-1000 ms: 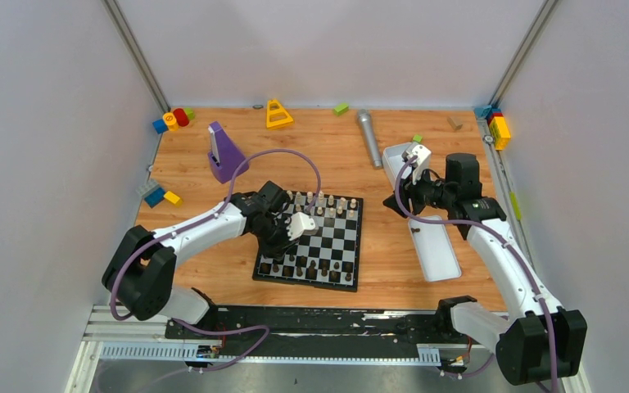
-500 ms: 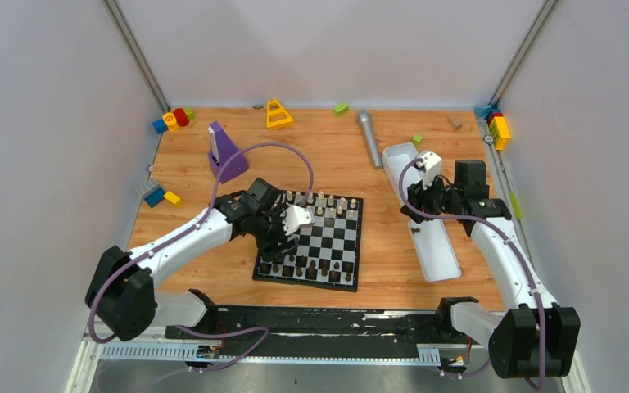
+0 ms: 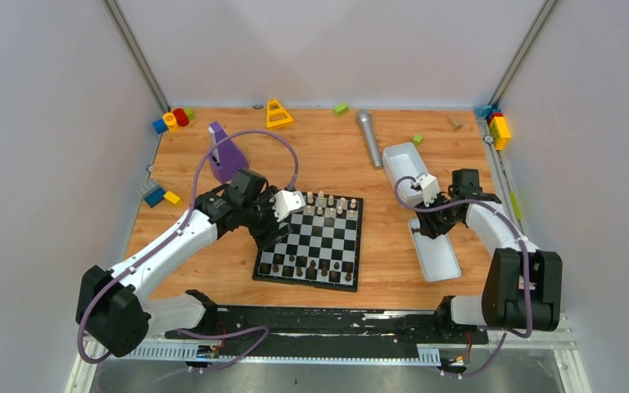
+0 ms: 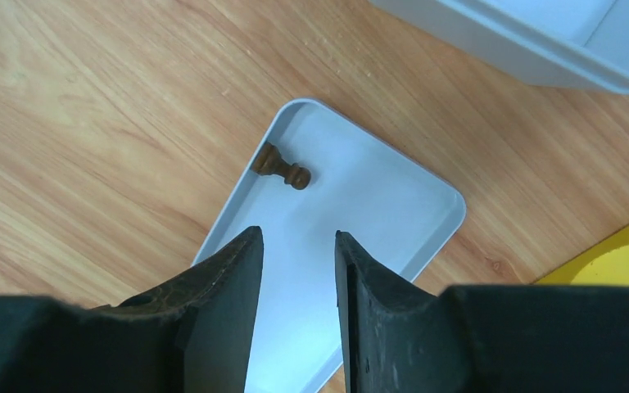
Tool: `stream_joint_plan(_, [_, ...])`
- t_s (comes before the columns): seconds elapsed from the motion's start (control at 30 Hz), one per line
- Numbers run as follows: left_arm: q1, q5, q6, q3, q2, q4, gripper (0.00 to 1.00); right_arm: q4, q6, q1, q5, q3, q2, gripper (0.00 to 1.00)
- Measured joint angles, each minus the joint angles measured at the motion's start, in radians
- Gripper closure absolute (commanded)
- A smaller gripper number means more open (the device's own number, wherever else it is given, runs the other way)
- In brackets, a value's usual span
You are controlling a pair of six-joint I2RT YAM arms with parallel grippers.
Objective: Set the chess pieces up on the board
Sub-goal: Pick up the chess piece from the storage box.
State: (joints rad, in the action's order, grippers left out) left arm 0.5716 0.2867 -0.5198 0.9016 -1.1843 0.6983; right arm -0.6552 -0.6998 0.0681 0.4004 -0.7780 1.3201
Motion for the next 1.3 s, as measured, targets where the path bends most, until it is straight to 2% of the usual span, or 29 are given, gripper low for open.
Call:
stream_joint_plan(0.23, [0.000, -0.009, -0.003, 0.011, 0.000, 0.000, 0.15, -0.006, -0.168, 0.003, -0.014, -0.015, 0.089, 0.60])
stream_joint_plan(0.47, [0.000, -0.021, -0.009, 0.022, 0.000, 0.002, 0.15, -0.010, -0.270, 0.002, -0.014, -0.067, 0.161, 0.58])
stream_joint_plan(1.0, [-0.003, -0.040, -0.037, 0.035, -0.001, 0.000, 0.13, -0.019, -0.328, -0.093, -0.025, -0.101, 0.257, 0.55])
stream_joint_plan(1.1, [-0.003, -0.043, -0.044, 0.035, 0.000, 0.000, 0.13, -0.021, -0.338, -0.116, -0.033, -0.111, 0.268, 0.57])
stream_joint_plan(1.3, [-0.005, -0.054, -0.052, 0.035, 0.000, 0.000, 0.12, -0.029, -0.347, -0.124, -0.030, -0.114, 0.272, 0.70])
